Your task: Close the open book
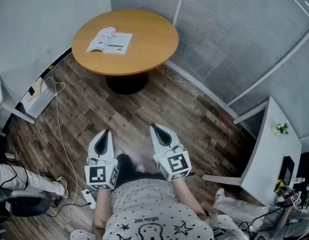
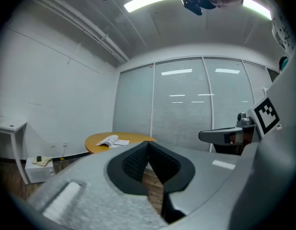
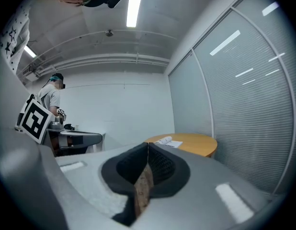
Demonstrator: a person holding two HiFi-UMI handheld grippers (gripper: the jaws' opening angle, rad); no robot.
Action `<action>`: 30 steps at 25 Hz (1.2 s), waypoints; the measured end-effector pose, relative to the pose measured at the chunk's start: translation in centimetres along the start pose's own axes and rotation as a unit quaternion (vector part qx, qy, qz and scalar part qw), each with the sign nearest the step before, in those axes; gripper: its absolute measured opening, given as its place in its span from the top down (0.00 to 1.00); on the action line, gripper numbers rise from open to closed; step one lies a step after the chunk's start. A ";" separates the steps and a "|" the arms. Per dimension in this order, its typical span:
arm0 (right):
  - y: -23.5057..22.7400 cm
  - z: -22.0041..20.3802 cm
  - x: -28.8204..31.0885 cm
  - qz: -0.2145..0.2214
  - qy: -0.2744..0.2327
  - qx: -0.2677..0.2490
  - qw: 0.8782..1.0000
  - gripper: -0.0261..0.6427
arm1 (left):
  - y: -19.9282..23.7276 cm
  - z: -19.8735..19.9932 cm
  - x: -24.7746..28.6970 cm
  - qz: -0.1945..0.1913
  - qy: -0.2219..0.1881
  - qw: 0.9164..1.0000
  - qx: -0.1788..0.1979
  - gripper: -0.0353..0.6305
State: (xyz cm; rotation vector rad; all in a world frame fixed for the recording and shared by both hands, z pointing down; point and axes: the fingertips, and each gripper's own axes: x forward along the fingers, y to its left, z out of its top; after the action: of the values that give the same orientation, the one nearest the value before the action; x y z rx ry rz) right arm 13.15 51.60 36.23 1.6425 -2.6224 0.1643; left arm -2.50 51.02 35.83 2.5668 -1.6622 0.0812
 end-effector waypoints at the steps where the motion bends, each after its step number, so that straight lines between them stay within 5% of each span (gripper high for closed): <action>1: -0.1 0.4 0.0 -0.002 -0.003 -0.001 1.000 0.95 | -0.2 0.4 0.5 -0.007 0.000 1.000 0.002 0.93; 5: -0.8 1.7 0.4 -0.012 -0.023 -0.004 1.000 0.94 | -0.7 0.8 2.1 -0.041 -0.001 0.999 -0.025 0.93; 13: -2.0 1.7 3.6 -0.016 -0.021 0.017 1.000 0.96 | 0.2 0.5 4.8 -0.071 0.009 0.997 -0.002 0.93; 30: -2.1 2.1 19.1 -0.036 0.040 0.037 0.998 0.96 | 13.6 3.0 14.9 -0.068 0.020 0.997 -0.012 0.93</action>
State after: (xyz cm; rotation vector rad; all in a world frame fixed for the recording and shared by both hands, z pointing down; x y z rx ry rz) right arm 6.77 33.36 36.10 1.7128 -2.5241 0.3212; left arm -8.80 31.68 34.77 2.6336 -1.4616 0.1010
